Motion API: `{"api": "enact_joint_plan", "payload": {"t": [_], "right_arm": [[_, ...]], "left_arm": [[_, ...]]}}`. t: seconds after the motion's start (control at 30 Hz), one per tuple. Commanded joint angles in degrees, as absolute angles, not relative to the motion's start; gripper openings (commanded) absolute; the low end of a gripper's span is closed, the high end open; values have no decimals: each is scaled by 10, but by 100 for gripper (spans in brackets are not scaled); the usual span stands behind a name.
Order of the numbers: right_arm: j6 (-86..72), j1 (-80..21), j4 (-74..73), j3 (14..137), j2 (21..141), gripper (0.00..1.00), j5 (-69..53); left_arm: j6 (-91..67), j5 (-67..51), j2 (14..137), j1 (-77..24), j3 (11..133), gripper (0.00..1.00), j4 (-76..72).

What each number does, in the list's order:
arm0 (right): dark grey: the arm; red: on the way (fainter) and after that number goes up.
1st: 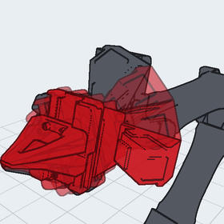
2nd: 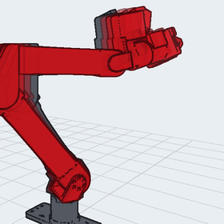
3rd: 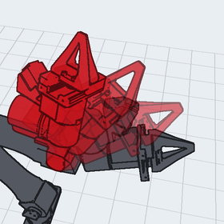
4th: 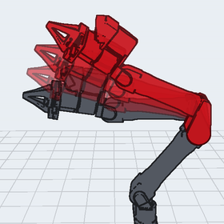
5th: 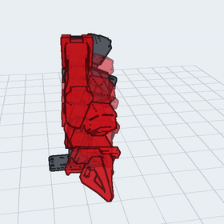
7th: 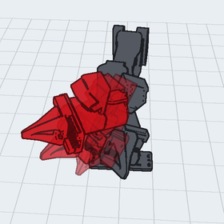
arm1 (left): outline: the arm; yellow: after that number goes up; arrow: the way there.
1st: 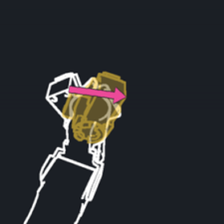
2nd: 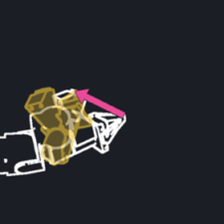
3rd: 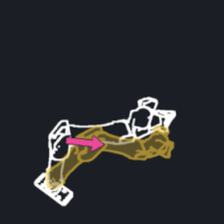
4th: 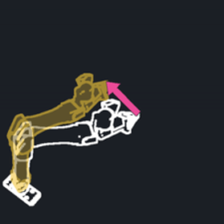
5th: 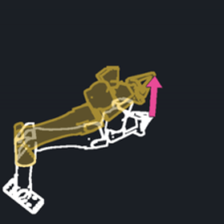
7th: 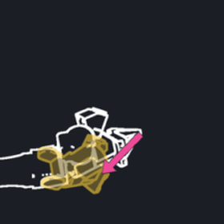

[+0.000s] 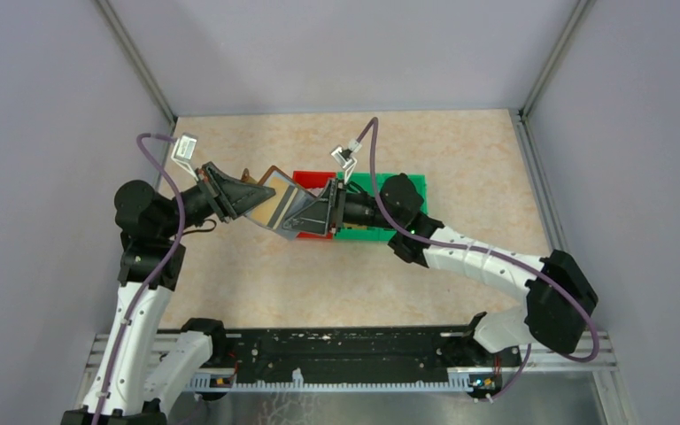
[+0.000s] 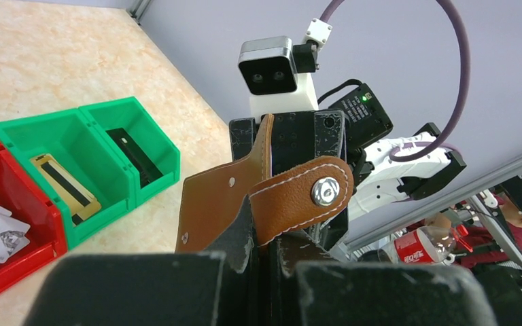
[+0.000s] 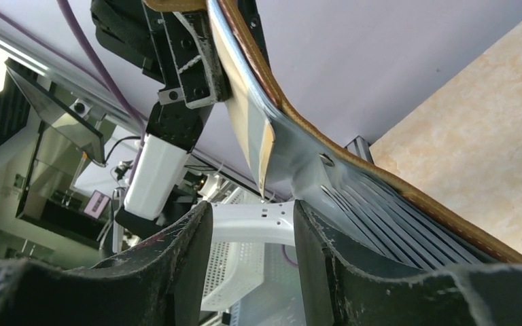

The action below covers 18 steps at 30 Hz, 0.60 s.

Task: Take the credit cards out of the card holder
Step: Remove the credit card from the card holder.

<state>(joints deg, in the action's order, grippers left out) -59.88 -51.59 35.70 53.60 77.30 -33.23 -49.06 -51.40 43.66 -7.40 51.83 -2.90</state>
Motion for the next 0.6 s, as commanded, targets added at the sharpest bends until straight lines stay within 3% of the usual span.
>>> {"api": "enact_joint_plan", "payload": {"t": [0.0,0.37,0.47,0.57], "right_arm": [[-618,-514,433,550,776,47,-325],[-706,-514,608,540,820,37,-317],[-721,-515,642,533,827,27,-310],[-725,-515,655,519,824,7,-294]], "left_arm": [[-508,-519,426,-76,542,0,-56],[-507,-518,423,-76,541,0,-52],[-505,-518,423,-76,541,0,-51],[-503,-515,423,-76,542,0,-48]]}}
